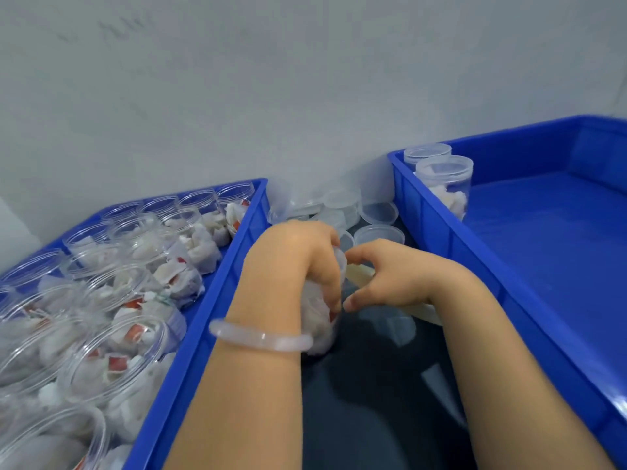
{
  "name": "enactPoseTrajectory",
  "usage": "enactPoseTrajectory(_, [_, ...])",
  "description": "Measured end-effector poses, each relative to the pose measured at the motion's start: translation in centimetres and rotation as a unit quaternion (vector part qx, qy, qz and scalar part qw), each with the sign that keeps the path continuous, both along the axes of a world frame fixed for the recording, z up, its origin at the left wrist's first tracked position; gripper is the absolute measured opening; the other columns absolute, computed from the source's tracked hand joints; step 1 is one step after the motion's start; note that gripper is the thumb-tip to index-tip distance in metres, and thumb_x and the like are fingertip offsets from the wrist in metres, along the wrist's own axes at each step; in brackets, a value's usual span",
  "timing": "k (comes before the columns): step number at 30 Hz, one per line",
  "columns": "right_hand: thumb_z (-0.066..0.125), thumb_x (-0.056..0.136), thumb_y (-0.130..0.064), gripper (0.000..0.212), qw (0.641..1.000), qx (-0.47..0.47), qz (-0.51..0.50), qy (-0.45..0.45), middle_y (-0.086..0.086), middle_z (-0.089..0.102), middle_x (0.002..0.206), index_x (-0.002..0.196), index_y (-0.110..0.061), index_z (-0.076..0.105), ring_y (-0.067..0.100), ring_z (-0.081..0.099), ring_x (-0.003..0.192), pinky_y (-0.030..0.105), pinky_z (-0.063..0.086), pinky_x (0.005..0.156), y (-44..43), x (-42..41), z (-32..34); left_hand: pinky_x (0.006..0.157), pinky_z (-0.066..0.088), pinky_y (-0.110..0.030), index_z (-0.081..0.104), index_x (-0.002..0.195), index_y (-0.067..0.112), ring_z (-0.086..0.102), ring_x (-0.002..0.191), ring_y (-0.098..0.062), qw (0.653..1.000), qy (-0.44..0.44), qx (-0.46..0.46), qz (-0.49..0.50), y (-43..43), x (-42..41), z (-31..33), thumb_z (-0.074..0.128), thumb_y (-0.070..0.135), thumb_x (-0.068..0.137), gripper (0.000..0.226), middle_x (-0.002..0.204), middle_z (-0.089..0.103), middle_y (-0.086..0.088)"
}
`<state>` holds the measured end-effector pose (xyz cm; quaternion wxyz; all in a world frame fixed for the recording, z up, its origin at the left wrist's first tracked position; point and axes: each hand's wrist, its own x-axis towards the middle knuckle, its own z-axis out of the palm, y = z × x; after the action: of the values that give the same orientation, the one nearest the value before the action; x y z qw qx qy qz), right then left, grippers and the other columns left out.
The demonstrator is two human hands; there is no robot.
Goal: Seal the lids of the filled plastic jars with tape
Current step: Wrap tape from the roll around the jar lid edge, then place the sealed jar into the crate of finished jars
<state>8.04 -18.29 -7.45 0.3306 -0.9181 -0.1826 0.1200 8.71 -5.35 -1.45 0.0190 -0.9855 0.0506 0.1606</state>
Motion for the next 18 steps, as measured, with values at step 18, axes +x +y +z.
enactPoseTrajectory(18, [0.048, 0.091, -0.026, 0.017, 0.979, -0.023, -0.203, 0.0, 0.014, 0.058, 0.106, 0.094, -0.009, 0.049, 0.029, 0.058, 0.09, 0.032, 0.04, 0.066, 4.7, -3.4, -1.1, 0.08, 0.025, -0.043, 0.053, 0.101, 0.034, 0.034, 0.121, -0.032, 0.959, -0.137, -0.188, 0.162, 1.4, 0.9, -4.6, 0.072, 0.021, 0.062, 0.045, 0.124, 0.046, -0.001])
